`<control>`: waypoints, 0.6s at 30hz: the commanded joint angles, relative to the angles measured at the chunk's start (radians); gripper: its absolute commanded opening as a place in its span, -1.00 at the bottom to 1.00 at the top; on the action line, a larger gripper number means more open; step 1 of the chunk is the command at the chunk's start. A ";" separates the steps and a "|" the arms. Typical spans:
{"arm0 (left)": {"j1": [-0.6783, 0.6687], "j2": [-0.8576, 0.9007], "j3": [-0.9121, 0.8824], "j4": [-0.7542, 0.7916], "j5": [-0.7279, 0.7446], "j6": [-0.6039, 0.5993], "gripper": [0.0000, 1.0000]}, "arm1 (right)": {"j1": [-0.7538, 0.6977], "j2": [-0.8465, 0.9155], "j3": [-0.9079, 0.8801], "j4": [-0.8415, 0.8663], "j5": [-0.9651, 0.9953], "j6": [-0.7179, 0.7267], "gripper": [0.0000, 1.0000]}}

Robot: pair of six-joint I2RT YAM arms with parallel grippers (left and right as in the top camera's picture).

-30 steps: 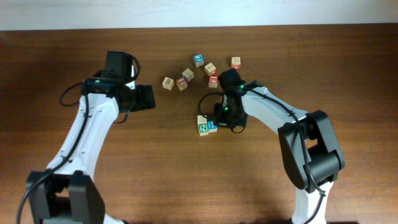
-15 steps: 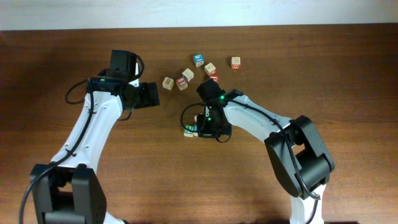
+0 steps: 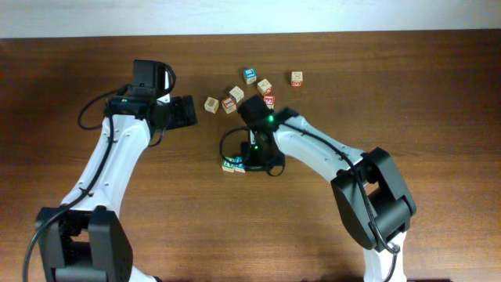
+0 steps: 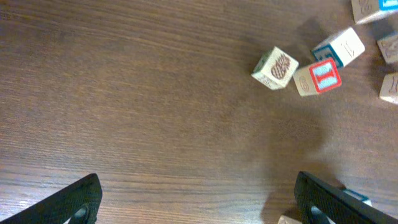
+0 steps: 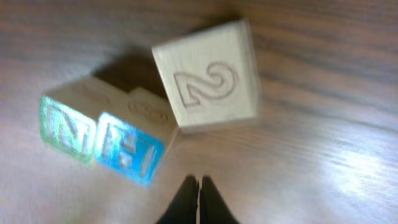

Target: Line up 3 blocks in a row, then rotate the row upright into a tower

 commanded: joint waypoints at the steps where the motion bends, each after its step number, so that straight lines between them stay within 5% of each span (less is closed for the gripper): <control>1: 0.028 0.009 -0.009 0.005 -0.014 -0.006 0.95 | -0.017 -0.015 0.172 -0.067 0.132 -0.071 -0.81; 7: 0.029 0.009 -0.009 0.002 -0.014 -0.006 0.96 | -0.016 0.035 0.177 0.035 0.180 -0.193 -0.20; 18: 0.029 0.009 -0.009 0.002 -0.014 -0.006 0.96 | -0.014 0.113 0.172 0.021 0.112 -0.275 -0.20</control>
